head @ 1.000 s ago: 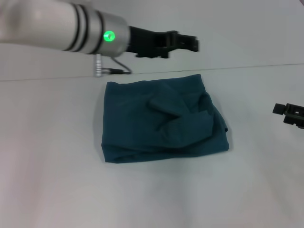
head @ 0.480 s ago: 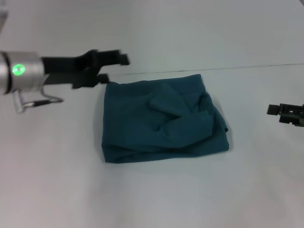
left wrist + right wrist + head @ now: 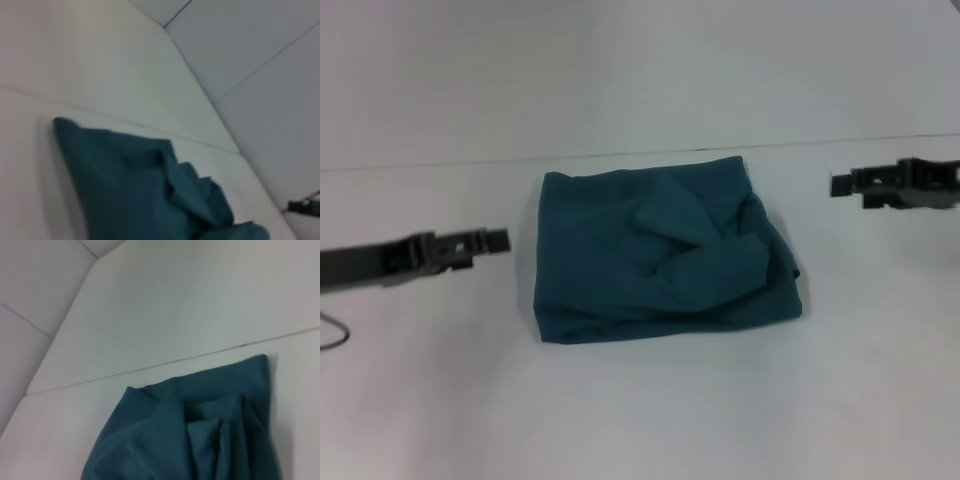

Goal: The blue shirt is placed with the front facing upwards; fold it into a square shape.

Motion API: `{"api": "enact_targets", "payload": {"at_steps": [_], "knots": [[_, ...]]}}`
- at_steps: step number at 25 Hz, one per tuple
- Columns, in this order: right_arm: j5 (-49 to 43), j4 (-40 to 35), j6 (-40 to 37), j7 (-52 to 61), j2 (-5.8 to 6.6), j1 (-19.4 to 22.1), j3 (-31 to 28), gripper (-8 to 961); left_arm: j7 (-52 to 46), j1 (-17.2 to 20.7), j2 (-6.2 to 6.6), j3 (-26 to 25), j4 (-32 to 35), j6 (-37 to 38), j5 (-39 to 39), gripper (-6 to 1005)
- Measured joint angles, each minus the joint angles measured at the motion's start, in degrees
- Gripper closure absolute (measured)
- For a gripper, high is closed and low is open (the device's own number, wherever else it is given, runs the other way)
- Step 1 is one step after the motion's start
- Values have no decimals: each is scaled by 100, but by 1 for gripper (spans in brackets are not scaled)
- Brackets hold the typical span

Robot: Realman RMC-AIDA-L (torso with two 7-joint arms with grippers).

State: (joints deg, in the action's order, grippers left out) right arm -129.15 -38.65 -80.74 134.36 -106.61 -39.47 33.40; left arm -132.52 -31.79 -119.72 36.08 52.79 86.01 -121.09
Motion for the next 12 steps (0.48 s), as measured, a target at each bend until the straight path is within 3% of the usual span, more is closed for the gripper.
{"api": "enact_targets", "payload": {"at_steps": [6,12], "knots": [[-516,-330,88,564,-80,-763,507,165,77,292,-71,-233,84,140,-312,124],[-1065,-413,565,684,-419,-1494,993,169,80,442,-115,-493,175,317,-340,126]]}}
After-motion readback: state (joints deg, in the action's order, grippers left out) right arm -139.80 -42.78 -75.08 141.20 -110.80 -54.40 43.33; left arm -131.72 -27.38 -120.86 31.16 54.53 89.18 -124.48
